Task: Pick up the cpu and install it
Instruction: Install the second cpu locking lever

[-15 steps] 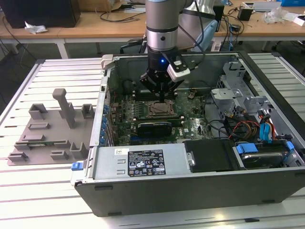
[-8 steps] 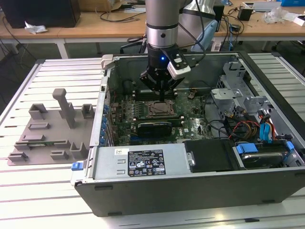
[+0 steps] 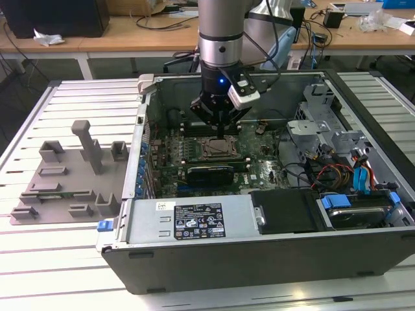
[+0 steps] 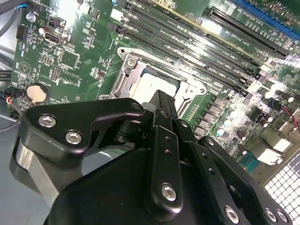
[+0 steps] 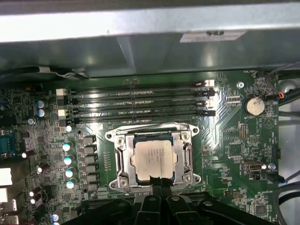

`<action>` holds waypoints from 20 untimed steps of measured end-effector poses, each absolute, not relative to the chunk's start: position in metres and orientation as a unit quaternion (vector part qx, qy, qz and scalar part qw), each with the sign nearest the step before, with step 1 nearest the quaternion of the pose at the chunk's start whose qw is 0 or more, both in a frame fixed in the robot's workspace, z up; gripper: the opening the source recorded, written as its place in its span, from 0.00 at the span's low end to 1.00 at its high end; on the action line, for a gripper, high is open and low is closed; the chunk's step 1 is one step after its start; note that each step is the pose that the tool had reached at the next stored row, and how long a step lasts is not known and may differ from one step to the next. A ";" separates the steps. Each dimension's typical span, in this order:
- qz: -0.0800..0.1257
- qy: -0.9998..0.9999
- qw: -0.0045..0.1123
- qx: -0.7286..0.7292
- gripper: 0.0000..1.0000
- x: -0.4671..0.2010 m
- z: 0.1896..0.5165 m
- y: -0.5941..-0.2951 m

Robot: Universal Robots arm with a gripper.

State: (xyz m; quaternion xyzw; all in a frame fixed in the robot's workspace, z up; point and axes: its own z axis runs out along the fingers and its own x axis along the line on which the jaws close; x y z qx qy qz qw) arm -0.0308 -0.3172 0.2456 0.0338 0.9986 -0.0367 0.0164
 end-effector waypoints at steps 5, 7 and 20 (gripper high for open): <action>-0.037 0.999 0.016 0.034 0.11 -0.031 0.246 -0.325; -0.037 0.999 0.016 0.034 0.11 -0.031 0.246 -0.328; -0.037 0.999 0.016 0.034 0.11 -0.033 0.240 -0.356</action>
